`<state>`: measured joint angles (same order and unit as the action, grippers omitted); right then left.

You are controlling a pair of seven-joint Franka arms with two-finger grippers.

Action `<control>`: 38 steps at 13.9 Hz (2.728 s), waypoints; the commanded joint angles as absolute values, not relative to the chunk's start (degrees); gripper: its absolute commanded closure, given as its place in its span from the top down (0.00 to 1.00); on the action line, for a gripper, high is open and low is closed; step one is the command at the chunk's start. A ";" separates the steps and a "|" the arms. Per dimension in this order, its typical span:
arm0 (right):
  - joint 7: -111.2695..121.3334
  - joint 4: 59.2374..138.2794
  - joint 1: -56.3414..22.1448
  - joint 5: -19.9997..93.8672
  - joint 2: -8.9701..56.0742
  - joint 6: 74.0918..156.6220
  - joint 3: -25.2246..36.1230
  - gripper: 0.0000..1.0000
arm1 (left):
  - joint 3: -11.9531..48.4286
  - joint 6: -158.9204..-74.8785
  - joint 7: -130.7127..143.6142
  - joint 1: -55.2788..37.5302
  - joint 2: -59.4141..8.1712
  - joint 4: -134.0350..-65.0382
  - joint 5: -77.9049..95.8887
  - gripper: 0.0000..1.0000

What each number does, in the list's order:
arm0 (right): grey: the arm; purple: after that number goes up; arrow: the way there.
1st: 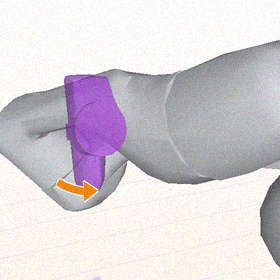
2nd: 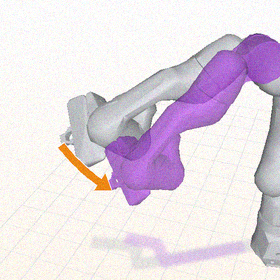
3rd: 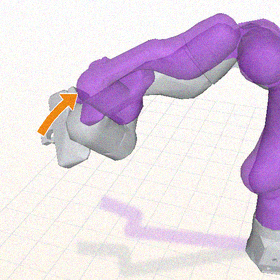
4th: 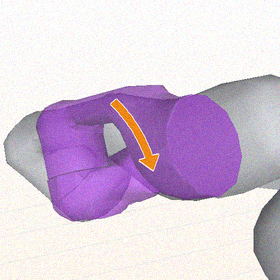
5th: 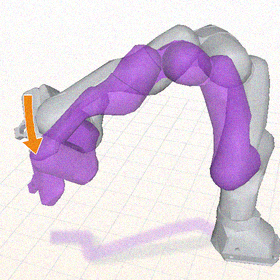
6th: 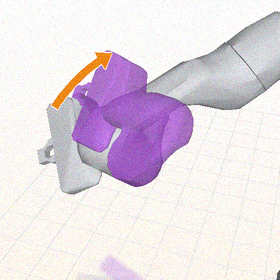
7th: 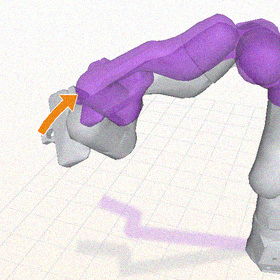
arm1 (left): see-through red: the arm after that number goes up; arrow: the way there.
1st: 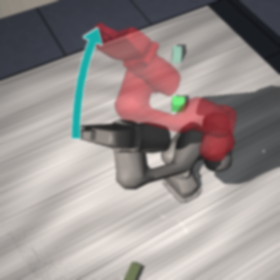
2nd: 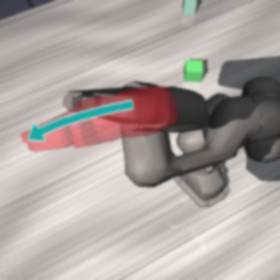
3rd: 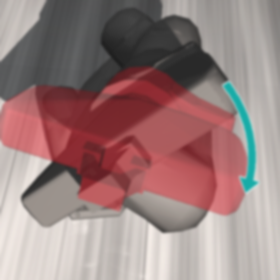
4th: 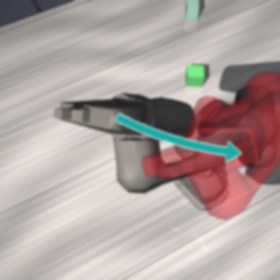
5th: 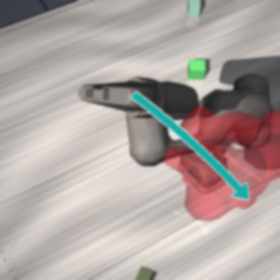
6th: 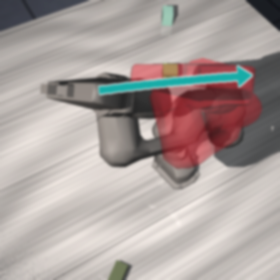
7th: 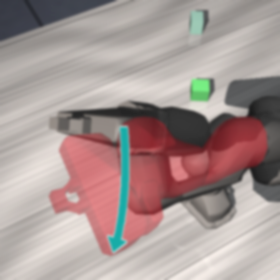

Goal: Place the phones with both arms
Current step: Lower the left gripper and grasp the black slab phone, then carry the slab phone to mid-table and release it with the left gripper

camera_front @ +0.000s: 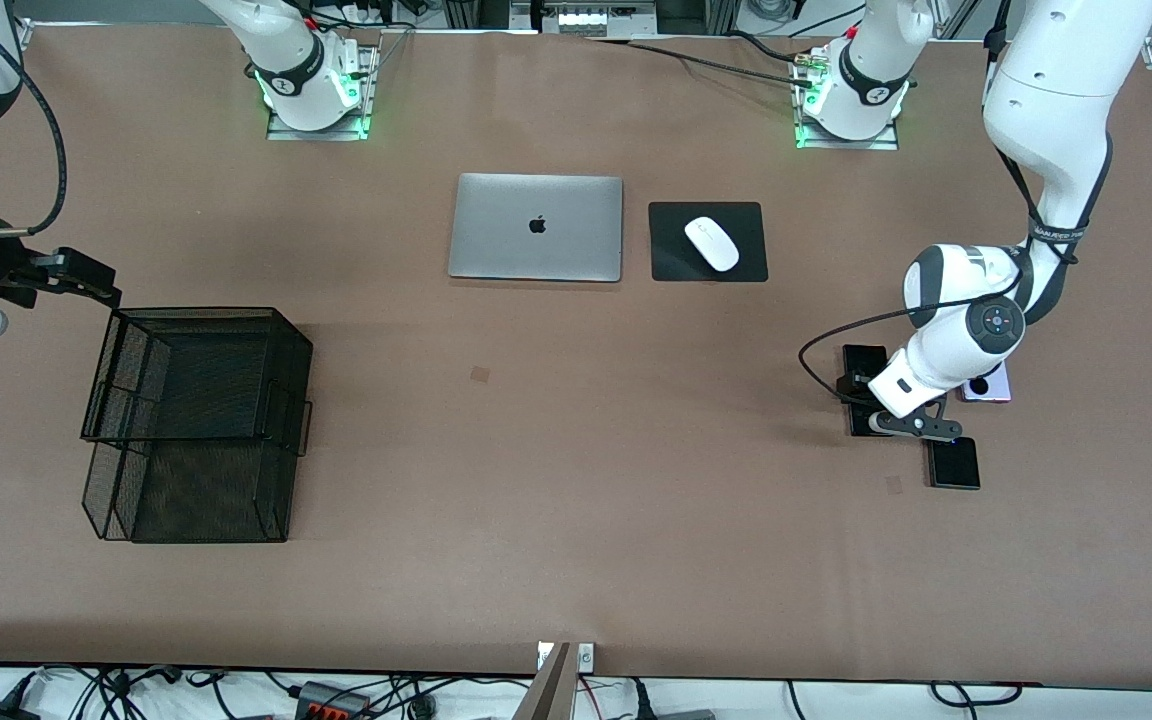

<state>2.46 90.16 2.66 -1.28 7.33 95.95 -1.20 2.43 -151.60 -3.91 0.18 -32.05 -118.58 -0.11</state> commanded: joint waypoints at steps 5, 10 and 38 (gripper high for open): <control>2.29 88.95 3.16 -1.85 7.82 95.01 -1.58 1.00 | 2.81 -152.49 -4.13 0.79 -31.03 -118.83 -1.23 0.37; 2.29 88.95 3.08 -1.76 7.82 94.92 -1.58 1.00 | 4.56 -142.25 -3.78 -0.96 -28.21 -109.98 -1.23 0.38; 2.37 89.21 -5.36 2.72 16.69 100.54 -2.20 1.00 | 11.34 -145.39 37.44 -30.06 -53.98 -76.28 -1.32 1.00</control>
<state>2.48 90.08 -4.07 1.78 15.34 100.00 -2.29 11.69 -147.39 36.76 -30.38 -55.42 -76.67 -0.17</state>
